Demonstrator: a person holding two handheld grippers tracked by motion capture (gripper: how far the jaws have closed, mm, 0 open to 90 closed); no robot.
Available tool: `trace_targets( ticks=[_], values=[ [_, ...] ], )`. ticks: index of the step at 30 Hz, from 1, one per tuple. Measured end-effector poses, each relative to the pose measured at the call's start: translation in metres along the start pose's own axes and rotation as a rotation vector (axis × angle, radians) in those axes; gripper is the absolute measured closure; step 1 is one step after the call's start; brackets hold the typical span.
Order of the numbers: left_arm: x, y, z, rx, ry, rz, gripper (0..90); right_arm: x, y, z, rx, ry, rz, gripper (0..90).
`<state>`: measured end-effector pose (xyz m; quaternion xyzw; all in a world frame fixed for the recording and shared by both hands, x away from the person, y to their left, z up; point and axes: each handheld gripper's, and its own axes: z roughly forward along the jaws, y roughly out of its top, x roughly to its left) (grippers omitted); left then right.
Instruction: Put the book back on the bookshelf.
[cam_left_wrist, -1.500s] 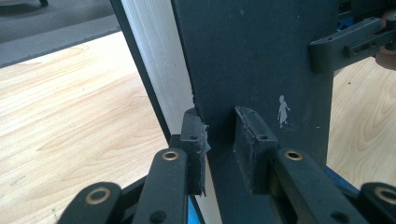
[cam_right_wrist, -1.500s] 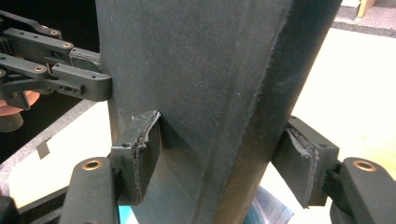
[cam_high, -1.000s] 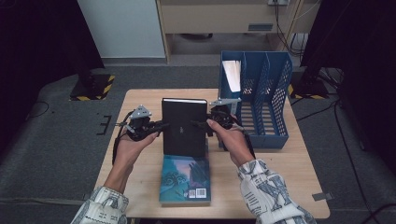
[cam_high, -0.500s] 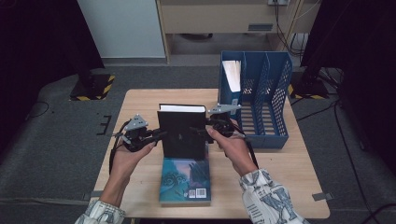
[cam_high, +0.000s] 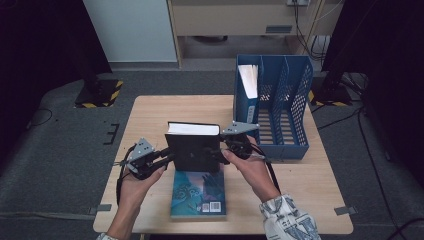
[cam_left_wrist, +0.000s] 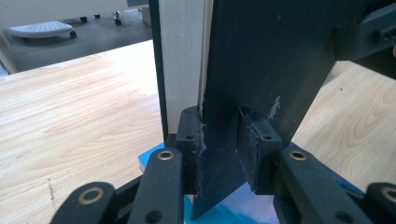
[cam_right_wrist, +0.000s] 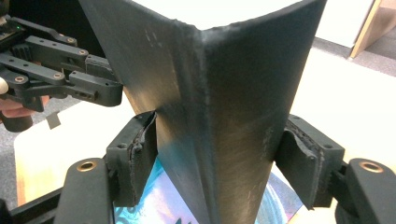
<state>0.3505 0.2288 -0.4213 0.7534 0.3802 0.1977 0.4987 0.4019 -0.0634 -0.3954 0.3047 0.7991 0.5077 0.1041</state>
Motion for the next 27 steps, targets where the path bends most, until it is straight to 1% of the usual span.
trace_targets(
  ticks=[5,7,8,10,12,13,16,17,19,22,24,25,27],
  values=[
    [-0.003,-0.003,-0.002,-0.013,0.0,-0.009,67.1,0.0,0.0,-0.001,0.002,0.025,-0.002,29.5],
    [-0.005,-0.005,-0.002,-0.007,0.014,-0.005,63.5,0.0,0.0,0.0,0.0,0.031,-0.011,27.4],
    [-0.005,-0.006,-0.001,-0.005,0.019,-0.006,63.5,0.001,0.0,0.0,0.0,0.034,-0.012,26.7],
    [-0.006,-0.01,0.0,-0.002,0.015,-0.012,62.5,0.001,-0.001,0.001,-0.001,0.036,-0.013,25.2],
    [-0.006,-0.013,0.002,-0.001,0.014,-0.018,59.3,0.002,0.0,0.002,-0.001,0.038,-0.015,23.6],
    [-0.006,-0.015,0.003,-0.002,0.024,-0.022,58.1,0.002,0.001,0.003,0.004,0.039,-0.021,22.7],
    [-0.005,-0.018,0.003,-0.014,0.036,-0.041,54.2,0.003,0.004,0.005,0.013,0.042,-0.035,20.8],
    [-0.005,-0.019,0.004,-0.017,0.043,-0.045,52.3,0.004,0.005,0.006,0.017,0.043,-0.037,18.9],
    [-0.005,-0.02,0.004,-0.02,0.049,-0.049,52.0,0.005,0.006,0.008,0.025,0.056,-0.057,15.4],
    [-0.004,-0.022,0.004,-0.031,0.052,-0.069,51.5,0.007,0.007,0.011,0.025,0.046,-0.087,15.4],
    [-0.005,-0.022,0.006,-0.024,0.047,-0.069,51.9,0.008,0.008,0.013,0.034,0.047,-0.104,15.4],
    [-0.005,-0.023,0.006,-0.021,0.051,-0.064,52.0,0.008,0.008,0.014,0.035,0.045,-0.106,15.7],
    [-0.005,-0.024,0.006,-0.023,0.059,-0.071,52.6,0.007,0.009,0.015,0.039,0.042,-0.107,17.8]
  ],
)
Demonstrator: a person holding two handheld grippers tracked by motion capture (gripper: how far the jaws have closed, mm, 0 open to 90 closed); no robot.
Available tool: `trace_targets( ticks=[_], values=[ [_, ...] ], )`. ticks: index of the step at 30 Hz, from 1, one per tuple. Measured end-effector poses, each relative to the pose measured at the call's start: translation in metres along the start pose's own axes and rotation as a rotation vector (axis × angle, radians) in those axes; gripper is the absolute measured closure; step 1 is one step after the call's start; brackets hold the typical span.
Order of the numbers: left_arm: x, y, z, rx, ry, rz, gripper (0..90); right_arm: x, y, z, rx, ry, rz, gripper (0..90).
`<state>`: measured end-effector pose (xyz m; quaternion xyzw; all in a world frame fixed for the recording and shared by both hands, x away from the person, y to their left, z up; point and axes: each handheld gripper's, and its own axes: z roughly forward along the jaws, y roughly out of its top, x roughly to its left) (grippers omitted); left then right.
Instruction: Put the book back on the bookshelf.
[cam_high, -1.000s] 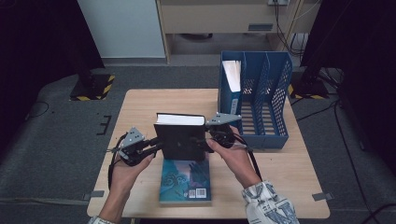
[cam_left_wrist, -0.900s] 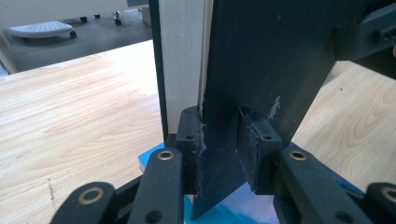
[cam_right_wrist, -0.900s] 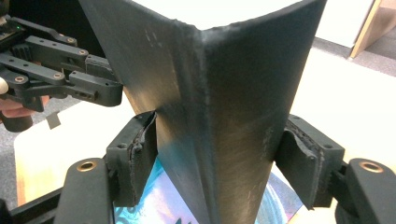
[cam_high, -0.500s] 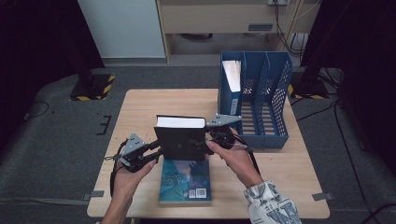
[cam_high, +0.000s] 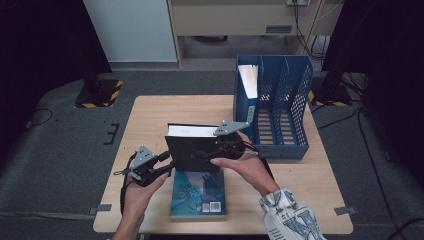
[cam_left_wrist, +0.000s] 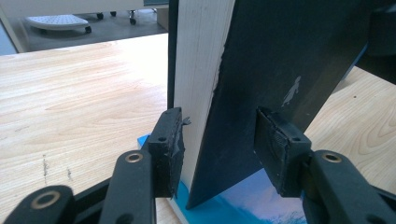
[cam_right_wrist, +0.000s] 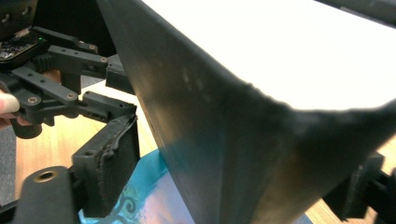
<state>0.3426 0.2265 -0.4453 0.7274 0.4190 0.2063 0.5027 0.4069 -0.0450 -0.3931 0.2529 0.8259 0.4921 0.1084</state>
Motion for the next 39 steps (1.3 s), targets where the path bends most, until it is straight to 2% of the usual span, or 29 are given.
trace_targets(
  ticks=[11,17,25,32,36,39],
  values=[
    [0.005,0.001,0.002,-0.003,0.018,-0.02,55.0,-0.002,0.0,0.003,0.012,-0.012,-0.011,27.9],
    [0.008,0.003,0.004,-0.004,0.038,-0.025,57.7,0.006,-0.003,-0.002,0.002,-0.013,-0.025,36.2],
    [0.015,0.008,0.008,0.011,0.048,-0.028,57.6,0.018,-0.008,-0.006,-0.021,-0.02,-0.021,39.8],
    [0.02,0.008,0.011,0.01,0.044,-0.046,53.7,0.022,-0.008,-0.003,-0.024,-0.029,-0.007,36.8],
    [0.018,0.003,0.011,0.026,0.039,-0.041,49.9,0.023,-0.007,0.001,-0.032,-0.018,-0.002,35.4],
    [0.015,-0.003,0.008,0.045,0.051,-0.012,44.7,0.024,-0.005,0.003,-0.034,-0.013,0.002,32.1]
  ],
)
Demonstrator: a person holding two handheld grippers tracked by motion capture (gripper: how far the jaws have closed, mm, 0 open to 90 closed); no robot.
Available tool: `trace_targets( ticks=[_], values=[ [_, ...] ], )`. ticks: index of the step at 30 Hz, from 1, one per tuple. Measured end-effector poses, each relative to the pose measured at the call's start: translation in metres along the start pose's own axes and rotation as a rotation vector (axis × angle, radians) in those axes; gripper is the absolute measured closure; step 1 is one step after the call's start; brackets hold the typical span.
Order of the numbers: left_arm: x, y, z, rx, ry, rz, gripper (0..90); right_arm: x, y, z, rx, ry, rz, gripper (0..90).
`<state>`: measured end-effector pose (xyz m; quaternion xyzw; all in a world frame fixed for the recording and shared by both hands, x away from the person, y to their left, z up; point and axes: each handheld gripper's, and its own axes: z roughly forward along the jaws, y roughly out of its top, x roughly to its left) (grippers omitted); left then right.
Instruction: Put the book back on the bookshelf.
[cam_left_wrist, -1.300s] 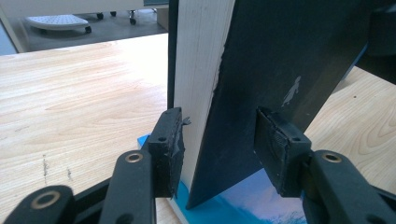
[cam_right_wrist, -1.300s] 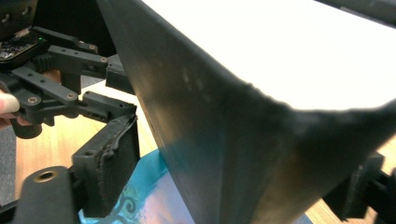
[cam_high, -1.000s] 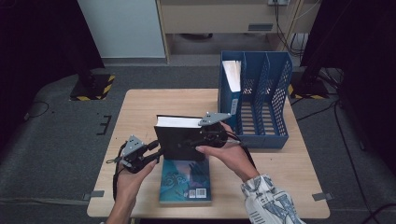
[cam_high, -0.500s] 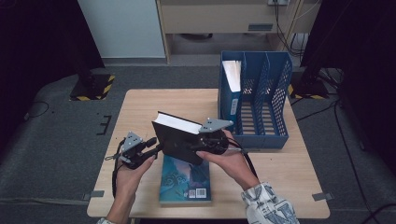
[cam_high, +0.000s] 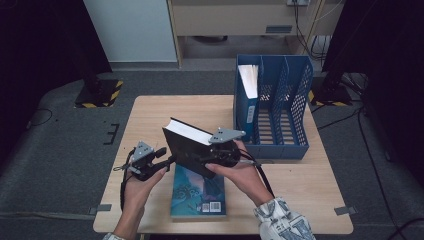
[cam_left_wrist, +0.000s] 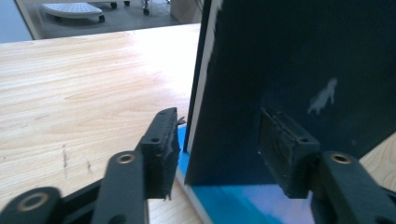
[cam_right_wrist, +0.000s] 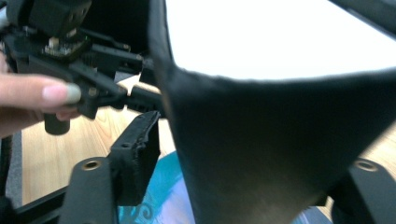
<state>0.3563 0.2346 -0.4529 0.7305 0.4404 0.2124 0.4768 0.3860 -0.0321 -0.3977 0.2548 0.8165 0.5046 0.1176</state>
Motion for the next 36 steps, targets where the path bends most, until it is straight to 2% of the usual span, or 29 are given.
trace_targets(
  ticks=[3,6,8,10,11,15,18,22,25,36],
  values=[
    [0.001,-0.01,-0.002,0.043,0.01,0.035,35.4,0.0,0.002,0.001,-0.011,0.008,0.009,29.2],
    [0.005,-0.024,-0.001,0.097,0.047,0.081,25.5,-0.001,0.006,0.001,-0.026,0.022,0.013,26.6],
    [0.009,-0.033,0.0,0.117,0.046,0.065,19.0,-0.001,0.009,0.001,-0.046,0.033,0.021,25.9],
    [0.013,-0.04,0.0,0.139,0.02,0.039,15.3,-0.001,0.013,0.0,-0.051,0.037,0.02,25.1],
    [0.015,-0.042,0.0,0.152,0.014,0.039,14.0,-0.001,0.014,0.001,-0.053,0.036,0.019,25.1],
    [0.02,-0.047,0.0,0.159,0.009,0.001,12.4,-0.002,0.019,0.003,-0.055,0.039,0.022,26.2],
    [0.021,-0.048,-0.002,0.161,0.011,0.005,11.7,-0.004,0.019,0.004,-0.06,0.039,0.024,28.7],
    [0.023,-0.049,-0.003,0.155,0.014,-0.019,11.6,-0.006,0.02,0.004,-0.081,0.036,0.027,32.4],
    [0.025,-0.05,-0.004,0.159,0.013,-0.019,11.6,-0.006,0.021,0.003,-0.092,0.04,0.027,34.8],
    [0.025,-0.051,-0.004,0.162,0.005,-0.033,11.7,-0.007,0.023,0.005,-0.089,0.036,0.018,37.7]
  ],
)
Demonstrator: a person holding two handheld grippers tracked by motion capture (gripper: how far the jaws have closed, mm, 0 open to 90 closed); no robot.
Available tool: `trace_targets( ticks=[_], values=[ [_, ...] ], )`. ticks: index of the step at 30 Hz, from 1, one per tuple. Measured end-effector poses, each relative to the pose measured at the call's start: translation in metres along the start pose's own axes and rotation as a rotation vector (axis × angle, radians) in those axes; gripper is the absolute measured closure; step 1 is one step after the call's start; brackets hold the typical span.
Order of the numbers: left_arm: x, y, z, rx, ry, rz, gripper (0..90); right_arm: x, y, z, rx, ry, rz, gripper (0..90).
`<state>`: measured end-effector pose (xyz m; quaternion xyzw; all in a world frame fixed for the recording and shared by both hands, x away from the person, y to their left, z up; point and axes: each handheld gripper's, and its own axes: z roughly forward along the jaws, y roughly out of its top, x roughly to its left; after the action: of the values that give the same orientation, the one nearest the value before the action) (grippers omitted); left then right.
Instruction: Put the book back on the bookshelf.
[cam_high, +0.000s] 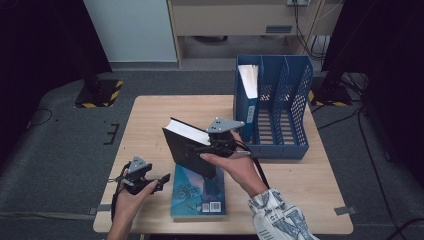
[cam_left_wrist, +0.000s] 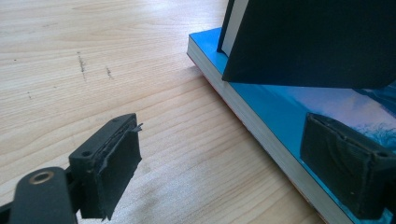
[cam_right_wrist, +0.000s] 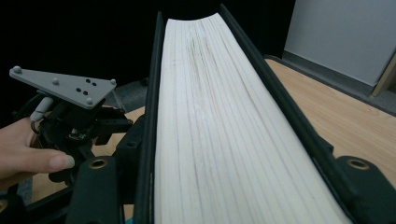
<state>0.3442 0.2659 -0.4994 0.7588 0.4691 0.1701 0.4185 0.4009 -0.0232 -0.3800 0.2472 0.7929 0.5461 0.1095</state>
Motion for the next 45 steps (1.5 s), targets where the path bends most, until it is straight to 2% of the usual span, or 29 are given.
trace_targets(
  ticks=[12,26,31,38,45],
  values=[
    [0.002,-0.002,0.001,0.019,0.009,0.004,12.0,-0.002,-0.001,0.001,-0.006,0.015,0.012,41.2],
    [0.008,-0.004,-0.001,0.03,0.011,-0.024,11.9,-0.01,0.0,-0.002,-0.013,0.05,0.074,46.6],
    [0.009,-0.004,-0.001,0.025,0.013,-0.036,11.9,-0.013,0.001,-0.003,-0.016,0.041,0.105,47.8],
    [0.013,-0.005,-0.002,0.032,0.014,-0.042,11.9,-0.023,0.006,-0.005,-0.015,-0.003,0.218,50.6],
    [0.014,-0.005,-0.002,0.038,0.015,-0.045,11.9,-0.022,0.015,-0.011,0.021,-0.023,0.227,51.6]
  ],
)
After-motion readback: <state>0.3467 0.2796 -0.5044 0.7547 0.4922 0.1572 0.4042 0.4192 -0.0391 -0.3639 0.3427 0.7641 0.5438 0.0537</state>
